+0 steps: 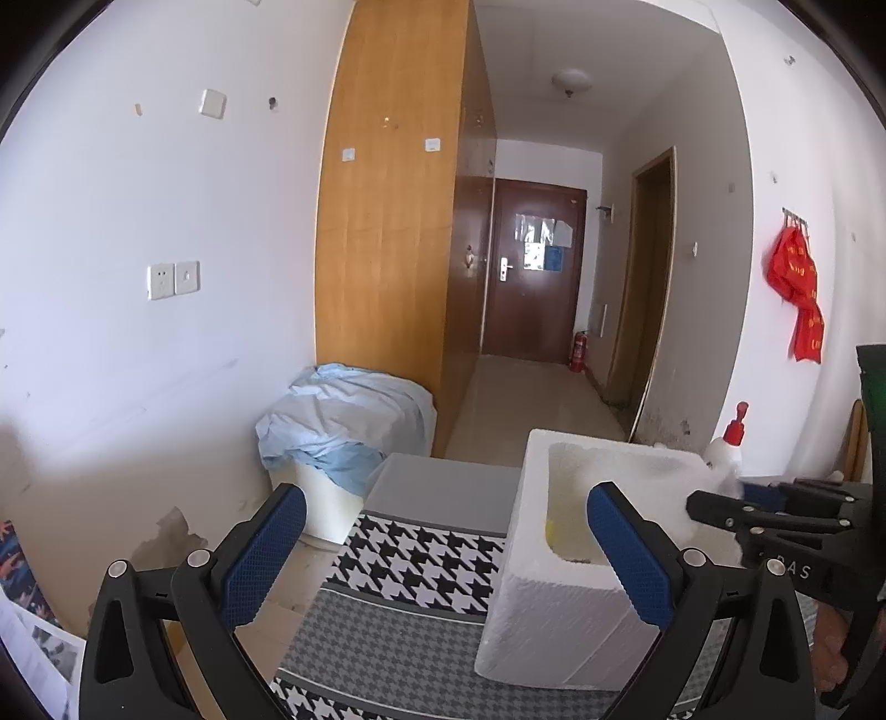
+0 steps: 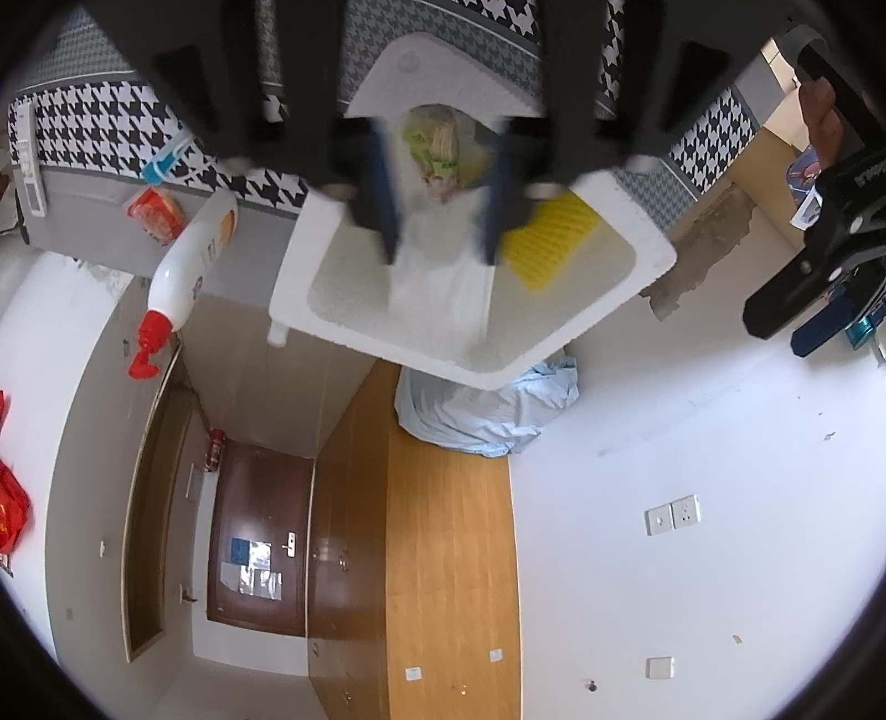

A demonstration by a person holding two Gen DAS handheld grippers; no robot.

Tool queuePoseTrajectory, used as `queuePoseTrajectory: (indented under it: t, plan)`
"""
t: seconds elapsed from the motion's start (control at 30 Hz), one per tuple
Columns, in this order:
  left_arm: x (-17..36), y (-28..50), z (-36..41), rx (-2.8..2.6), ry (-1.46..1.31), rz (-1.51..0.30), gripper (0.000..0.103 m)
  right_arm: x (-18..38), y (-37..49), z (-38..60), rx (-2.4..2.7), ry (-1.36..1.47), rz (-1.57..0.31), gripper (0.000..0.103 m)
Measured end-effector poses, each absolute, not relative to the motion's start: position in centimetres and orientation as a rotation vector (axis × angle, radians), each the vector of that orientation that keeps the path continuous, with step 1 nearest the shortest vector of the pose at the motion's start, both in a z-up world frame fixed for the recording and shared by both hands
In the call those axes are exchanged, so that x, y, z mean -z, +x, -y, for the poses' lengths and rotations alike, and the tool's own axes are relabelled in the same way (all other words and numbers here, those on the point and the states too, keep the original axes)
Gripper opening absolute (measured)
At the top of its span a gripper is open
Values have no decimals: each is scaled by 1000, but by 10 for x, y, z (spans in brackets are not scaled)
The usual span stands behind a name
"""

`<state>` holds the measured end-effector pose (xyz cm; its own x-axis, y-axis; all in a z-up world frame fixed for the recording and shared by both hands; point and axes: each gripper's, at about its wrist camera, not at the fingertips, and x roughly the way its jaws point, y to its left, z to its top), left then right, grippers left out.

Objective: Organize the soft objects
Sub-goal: 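Open the left gripper to drop the sock while the right gripper drops the mask into the box, then move both tools back from the box toward the white plastic strip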

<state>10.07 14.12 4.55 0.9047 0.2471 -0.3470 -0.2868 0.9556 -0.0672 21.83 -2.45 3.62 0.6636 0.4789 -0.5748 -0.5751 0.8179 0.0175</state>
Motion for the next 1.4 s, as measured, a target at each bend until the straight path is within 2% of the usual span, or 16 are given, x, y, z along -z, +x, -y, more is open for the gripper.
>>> queuePoseTrajectory:
  t: [0.03, 0.07, 1.07, 1.23, 1.4]
  plan:
    - [-45, 101, -142, -277, -118, -343, 102, -37, 217, 26, -597, -162, -586, 68]
    - [-45, 101, -142, -276, -121, -345, 102, -38, 216, 27, -598, -158, -579, 69]
    - [-57, 97, -91, -193, -66, -328, 102, -52, 193, 90, -565, -131, -510, 75]
    - [-59, 98, -78, -173, -59, -332, 102, -55, 186, 103, -538, -120, -467, 91]
    - [-61, 98, -67, -158, -54, -333, 102, -56, 179, 113, -531, -143, -433, 96]
